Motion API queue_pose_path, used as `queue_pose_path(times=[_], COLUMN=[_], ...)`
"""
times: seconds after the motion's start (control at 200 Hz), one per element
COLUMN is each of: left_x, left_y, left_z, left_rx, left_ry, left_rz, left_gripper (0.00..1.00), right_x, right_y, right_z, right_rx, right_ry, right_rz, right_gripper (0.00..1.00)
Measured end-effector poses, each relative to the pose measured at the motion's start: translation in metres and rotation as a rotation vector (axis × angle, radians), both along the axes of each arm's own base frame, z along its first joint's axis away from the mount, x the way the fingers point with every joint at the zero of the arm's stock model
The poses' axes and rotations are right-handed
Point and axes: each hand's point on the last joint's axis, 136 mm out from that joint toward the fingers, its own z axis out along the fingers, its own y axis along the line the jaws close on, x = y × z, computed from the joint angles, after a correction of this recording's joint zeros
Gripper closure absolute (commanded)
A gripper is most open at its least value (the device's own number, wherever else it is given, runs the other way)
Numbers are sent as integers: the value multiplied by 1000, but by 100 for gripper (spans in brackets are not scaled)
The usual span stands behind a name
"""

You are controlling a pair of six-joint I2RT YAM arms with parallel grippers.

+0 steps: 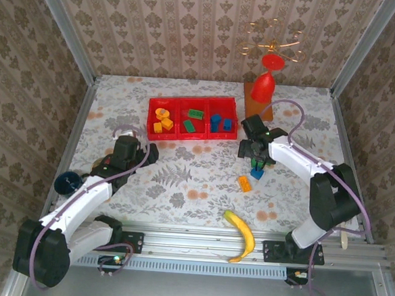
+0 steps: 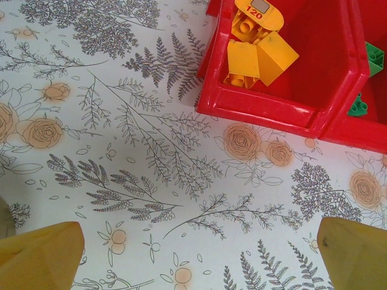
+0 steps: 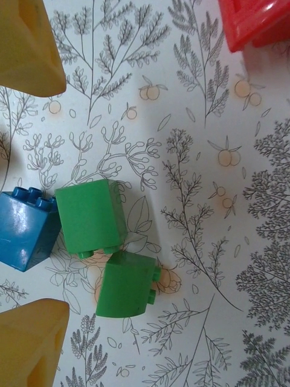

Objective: Sort the legos into containers by color
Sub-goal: Pick up the lego from the center of the table.

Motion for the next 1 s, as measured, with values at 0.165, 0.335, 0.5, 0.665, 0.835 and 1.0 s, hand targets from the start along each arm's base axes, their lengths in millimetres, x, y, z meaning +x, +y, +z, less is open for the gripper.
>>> queue_pose_path(times=[0.165,0.335,0.5,0.665,0.835,1.0], left_x=[0,0,0,0,0,0], left_y=[0,0,0,0,0,0], left_z=[0,0,0,0,0,0], left_rx=[0,0,0,0,0,0], left_ry=[0,0,0,0,0,1], left_rz=[0,0,0,0,0,0], left_gripper=[0,0,0,0,0,0], right_x=[-2,-3,-4,-5,-5,-1], right_y=[-2,-2,-2,-3,0,6], right_z=[-22,-33,-38,-46,-53,-53], right_rx=[-27,-39,-45,-55,-46,-21], right_ry=[61,89,101,124,146,136], right_rz=[-2,-2,-1,0,6,12], right_gripper=[14,14,15,18,23,32])
